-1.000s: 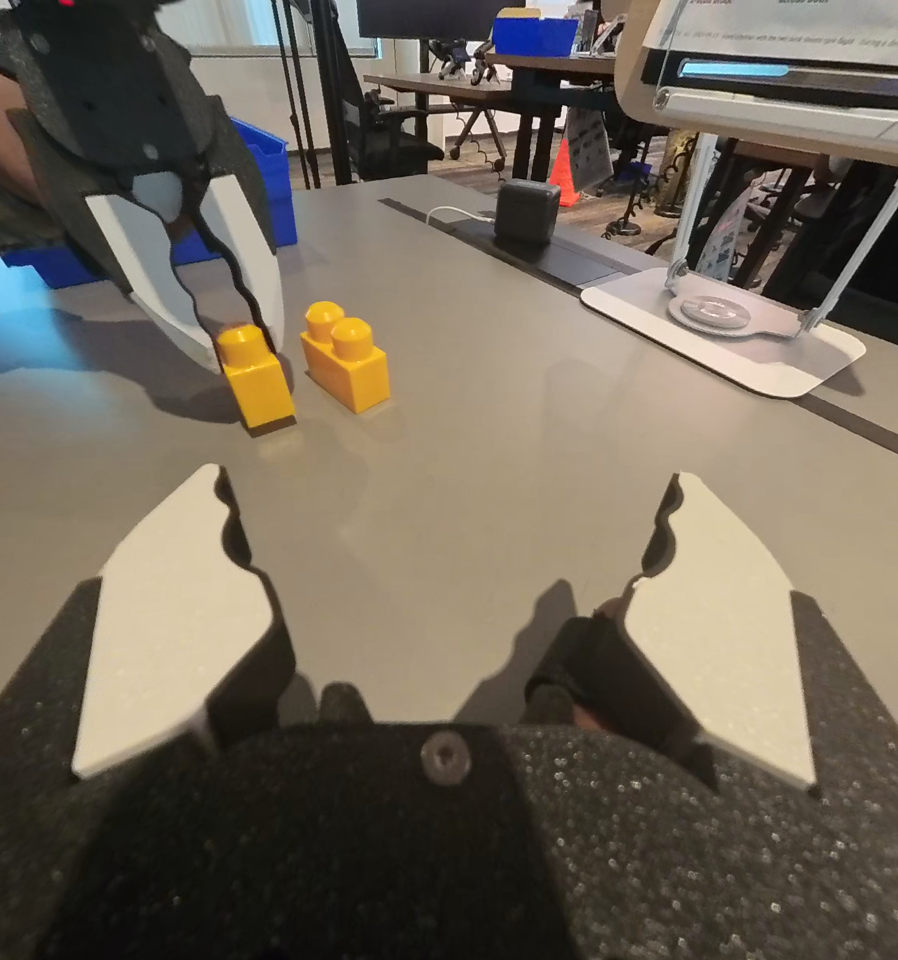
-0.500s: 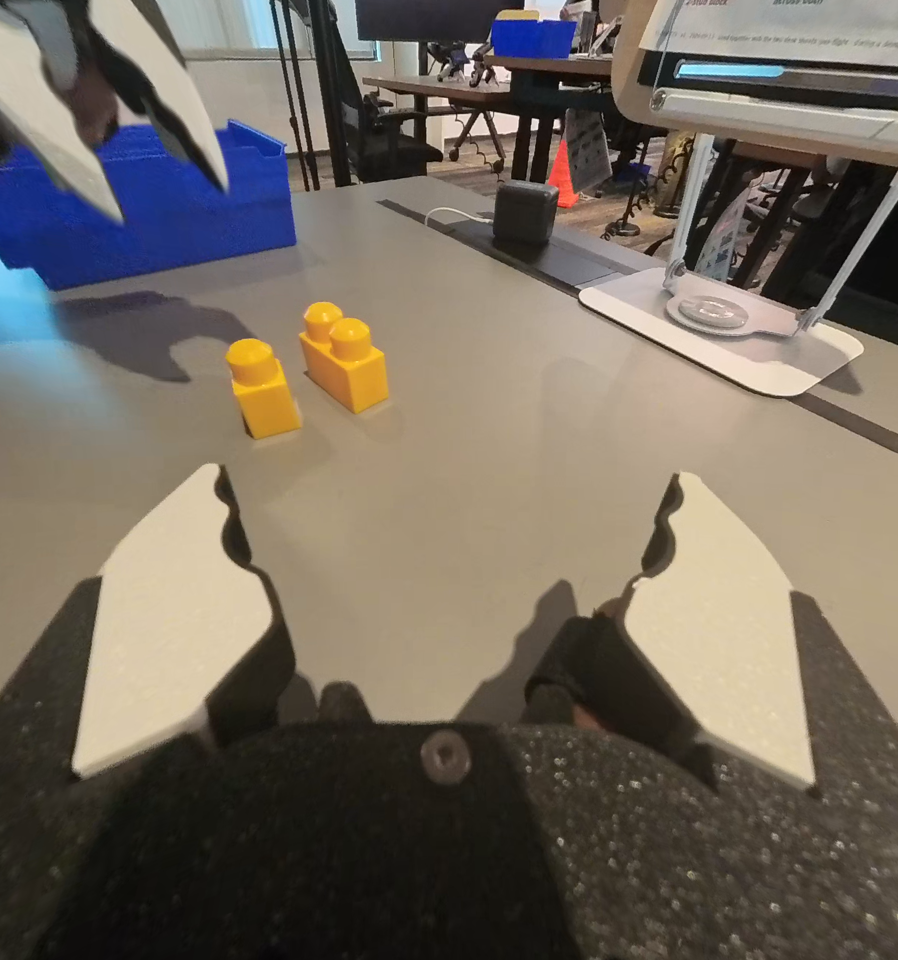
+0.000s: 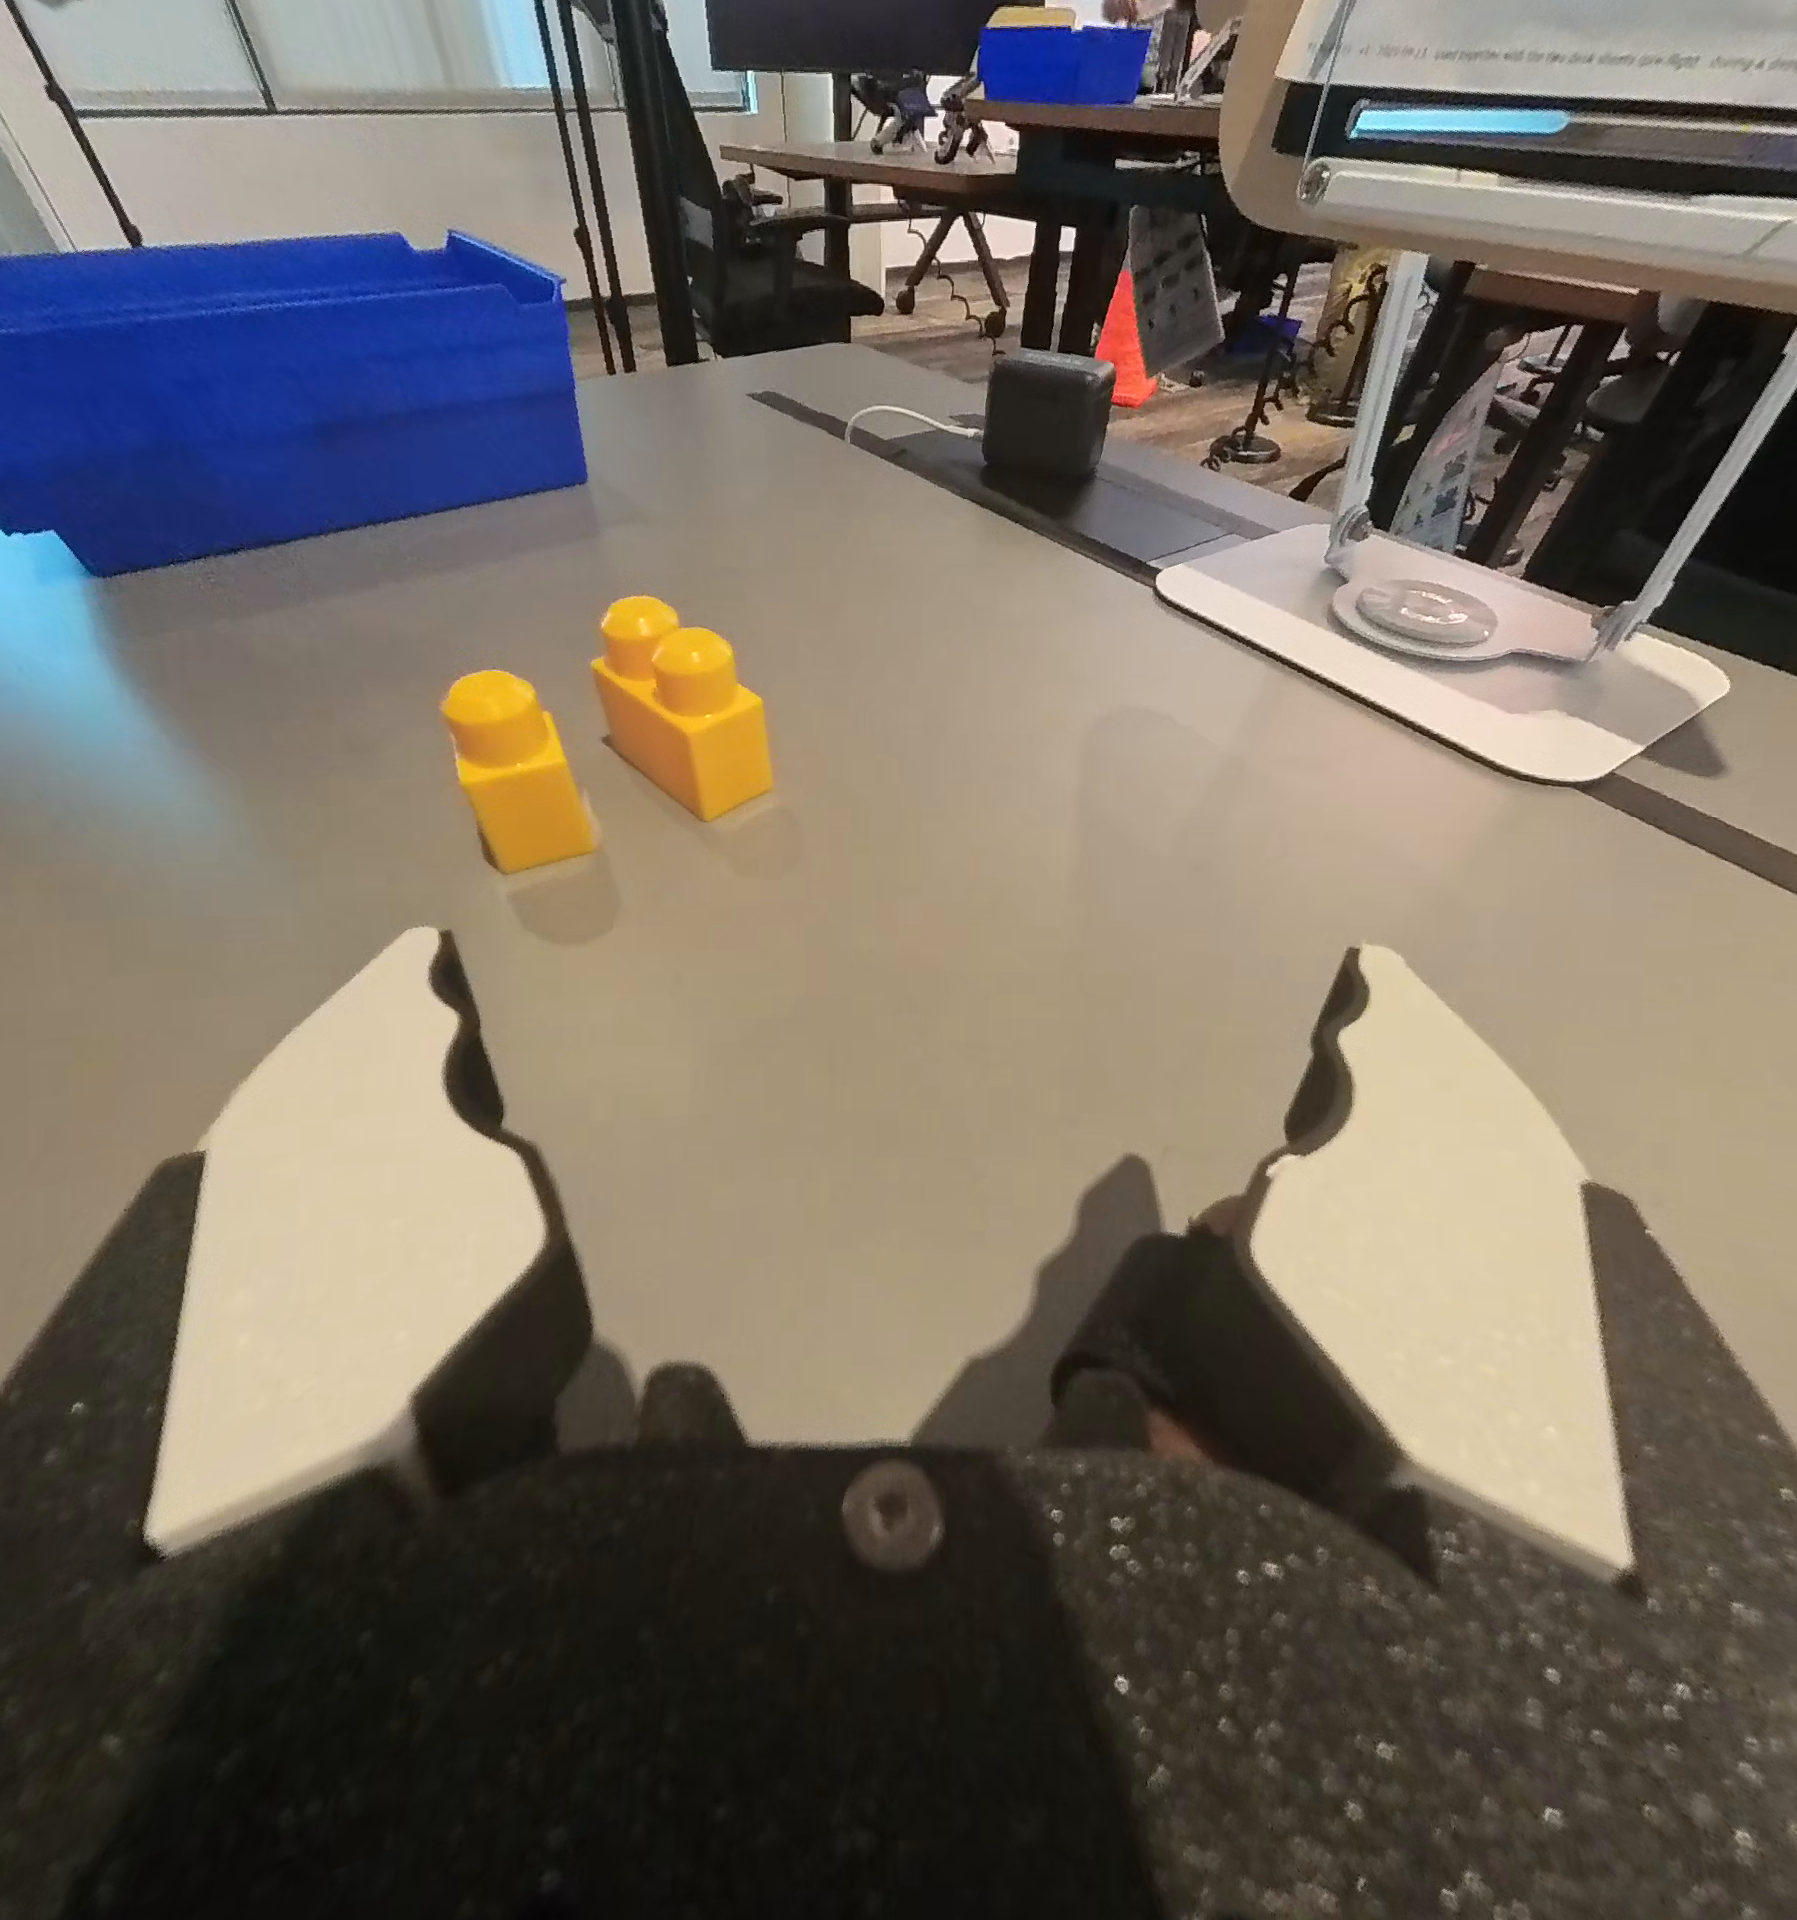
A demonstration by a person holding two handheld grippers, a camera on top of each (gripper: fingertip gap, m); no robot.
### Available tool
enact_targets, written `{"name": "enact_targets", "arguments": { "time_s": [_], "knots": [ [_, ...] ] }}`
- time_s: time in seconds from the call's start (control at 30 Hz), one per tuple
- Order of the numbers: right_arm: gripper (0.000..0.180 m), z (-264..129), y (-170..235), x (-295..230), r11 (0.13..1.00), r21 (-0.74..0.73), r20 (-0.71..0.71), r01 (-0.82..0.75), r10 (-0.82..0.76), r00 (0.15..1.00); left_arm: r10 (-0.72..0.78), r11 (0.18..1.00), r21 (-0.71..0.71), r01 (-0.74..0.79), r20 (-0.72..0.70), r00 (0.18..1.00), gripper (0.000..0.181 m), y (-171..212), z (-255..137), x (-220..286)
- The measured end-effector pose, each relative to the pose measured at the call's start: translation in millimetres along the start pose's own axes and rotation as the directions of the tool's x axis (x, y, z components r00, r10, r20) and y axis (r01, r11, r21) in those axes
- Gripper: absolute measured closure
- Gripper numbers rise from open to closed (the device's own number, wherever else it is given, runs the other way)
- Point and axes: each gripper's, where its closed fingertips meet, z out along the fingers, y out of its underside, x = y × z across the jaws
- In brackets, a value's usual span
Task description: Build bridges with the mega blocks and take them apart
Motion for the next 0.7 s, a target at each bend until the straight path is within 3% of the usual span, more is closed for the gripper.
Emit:
{"name": "enact_targets", "arguments": {
  "time_s": [0.13,0.33,0.57,0.7],
  "knots": [
    [0.033,1.3,0.2,-1.6,1.0,-0.004,0.007,0.0,0.0,1.0,-0.084,0.995,-0.043,0.087,0.062,0.995,0.108,45.1,-19.9,-29.9],
    [0.033,1.8,-0.3,-4.0,1.0,-0.003,0.015,0.001,-0.001,1.0,-0.102,0.98,-0.166,0.109,0.053,0.993,0.115,101.6,-18.8,-43.5],
    [0.033,4.3,0.7,-5.2,1.0,-0.008,0.02,0.003,-0.003,1.0,-0.003,0.918,-0.396,-0.015,-0.046,0.999,0.122,145.8,-3.4,-54.2],
    [0.033,5.6,-1.3,-7.9,1.0,0.005,0.036,-0.004,0.004,0.999,0.051,0.891,-0.439,-0.111,-0.147,0.988,0.124,153.8,9.0,-56.8]
  ]
}}
